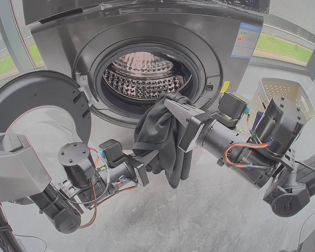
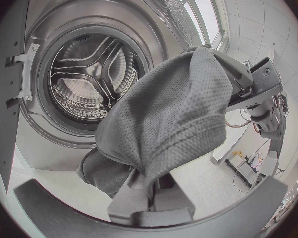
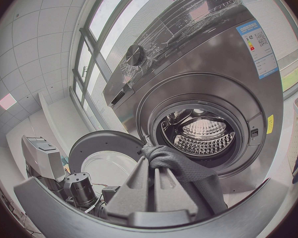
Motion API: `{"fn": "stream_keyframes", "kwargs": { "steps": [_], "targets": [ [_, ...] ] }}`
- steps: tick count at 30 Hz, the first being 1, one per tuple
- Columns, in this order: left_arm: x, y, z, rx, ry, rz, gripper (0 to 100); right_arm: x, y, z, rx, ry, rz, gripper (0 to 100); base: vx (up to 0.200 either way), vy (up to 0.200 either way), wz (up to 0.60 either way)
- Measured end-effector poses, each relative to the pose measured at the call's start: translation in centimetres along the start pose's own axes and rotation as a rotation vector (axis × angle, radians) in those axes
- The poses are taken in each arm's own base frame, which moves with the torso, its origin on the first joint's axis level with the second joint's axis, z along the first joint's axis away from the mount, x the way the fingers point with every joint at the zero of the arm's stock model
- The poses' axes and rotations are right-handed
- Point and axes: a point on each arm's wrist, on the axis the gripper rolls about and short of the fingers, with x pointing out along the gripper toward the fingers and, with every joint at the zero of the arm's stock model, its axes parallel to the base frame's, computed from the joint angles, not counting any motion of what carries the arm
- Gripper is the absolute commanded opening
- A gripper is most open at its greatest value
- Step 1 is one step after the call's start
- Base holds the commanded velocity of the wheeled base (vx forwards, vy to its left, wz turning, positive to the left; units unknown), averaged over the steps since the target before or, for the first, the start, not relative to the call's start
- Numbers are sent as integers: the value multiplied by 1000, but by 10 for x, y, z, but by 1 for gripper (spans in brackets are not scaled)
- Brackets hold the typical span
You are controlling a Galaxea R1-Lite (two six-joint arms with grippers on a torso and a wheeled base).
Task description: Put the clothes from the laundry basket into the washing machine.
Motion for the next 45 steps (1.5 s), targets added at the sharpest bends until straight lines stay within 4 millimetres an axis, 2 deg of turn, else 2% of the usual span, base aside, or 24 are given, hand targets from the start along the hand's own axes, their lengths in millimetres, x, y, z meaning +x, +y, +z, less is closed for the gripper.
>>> {"fn": "stream_keyframes", "kwargs": {
  "steps": [8, 9, 24, 25, 45],
  "targets": [
    [-1, -4, -1, 0, 4, -10, 0, -1, -1, -1, 0, 5, -2, 0, 0, 0, 0],
    [-1, -4, -1, 1, 5, -10, 100, -1, -1, -1, 0, 5, -2, 0, 0, 0, 0],
    [-6, -3, 2, -17, 1, -5, 100, -1, -1, -2, -1, 6, -2, 0, 0, 0, 0],
    [-6, -3, 2, -17, 2, -5, 0, -1, -1, -2, -1, 7, -2, 0, 0, 0, 0],
    [-8, -7, 0, -33, 13, -15, 0, 1, -1, -6, -6, 0, -2, 0, 0, 0, 0]
  ]
}}
